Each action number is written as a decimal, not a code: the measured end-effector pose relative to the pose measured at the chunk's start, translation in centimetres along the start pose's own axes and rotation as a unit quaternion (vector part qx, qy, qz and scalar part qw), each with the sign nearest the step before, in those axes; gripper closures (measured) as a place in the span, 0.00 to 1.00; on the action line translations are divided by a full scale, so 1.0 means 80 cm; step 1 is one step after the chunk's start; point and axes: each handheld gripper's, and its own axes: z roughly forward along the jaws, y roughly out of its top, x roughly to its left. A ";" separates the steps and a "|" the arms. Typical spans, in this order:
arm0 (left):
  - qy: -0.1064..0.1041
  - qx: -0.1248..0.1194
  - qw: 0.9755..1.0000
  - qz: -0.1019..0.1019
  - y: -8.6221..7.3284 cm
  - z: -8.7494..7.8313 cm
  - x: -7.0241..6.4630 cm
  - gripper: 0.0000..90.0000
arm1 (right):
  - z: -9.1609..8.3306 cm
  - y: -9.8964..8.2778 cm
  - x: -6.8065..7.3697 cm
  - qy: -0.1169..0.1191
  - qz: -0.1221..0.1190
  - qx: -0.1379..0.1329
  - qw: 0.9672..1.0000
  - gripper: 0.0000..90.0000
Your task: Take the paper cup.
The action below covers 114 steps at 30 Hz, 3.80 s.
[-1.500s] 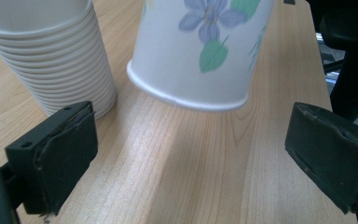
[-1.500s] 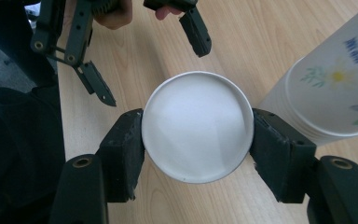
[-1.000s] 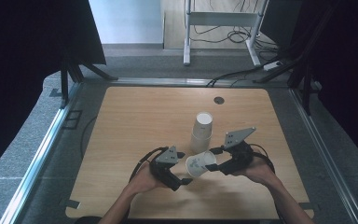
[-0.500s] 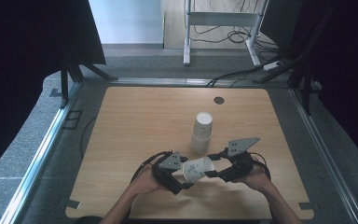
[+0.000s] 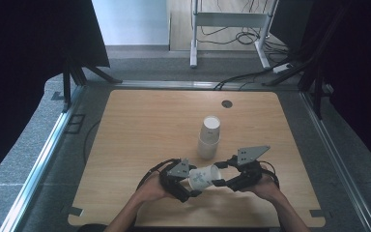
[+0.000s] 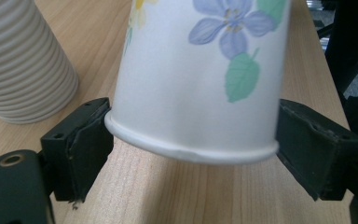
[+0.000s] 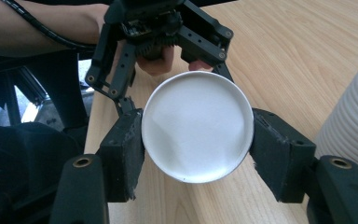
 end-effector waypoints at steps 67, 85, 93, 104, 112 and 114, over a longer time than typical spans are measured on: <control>0.050 0.221 0.969 0.095 0.067 -0.010 -0.006 0.43 | 0.048 0.048 0.006 -0.040 -0.038 0.284 0.957 0.14; 0.060 0.234 0.965 0.098 0.074 -0.001 -0.014 0.43 | 0.070 0.046 0.009 -0.036 -0.057 0.322 0.944 0.31; 0.057 0.244 0.962 0.112 0.075 0.002 -0.013 0.43 | 0.071 0.045 0.009 -0.022 -0.063 0.331 0.941 0.40; 0.051 0.225 0.967 0.106 0.072 -0.001 -0.014 0.38 | 0.068 0.044 0.013 -0.033 -0.054 0.324 0.944 0.41; 0.043 0.198 0.975 0.088 0.075 -0.012 -0.006 0.23 | 0.058 0.047 0.011 -0.032 -0.065 0.306 0.949 0.41; 0.038 0.183 0.979 0.079 0.076 -0.016 -0.004 0.19 | 0.055 0.047 0.011 -0.031 -0.065 0.299 0.952 0.41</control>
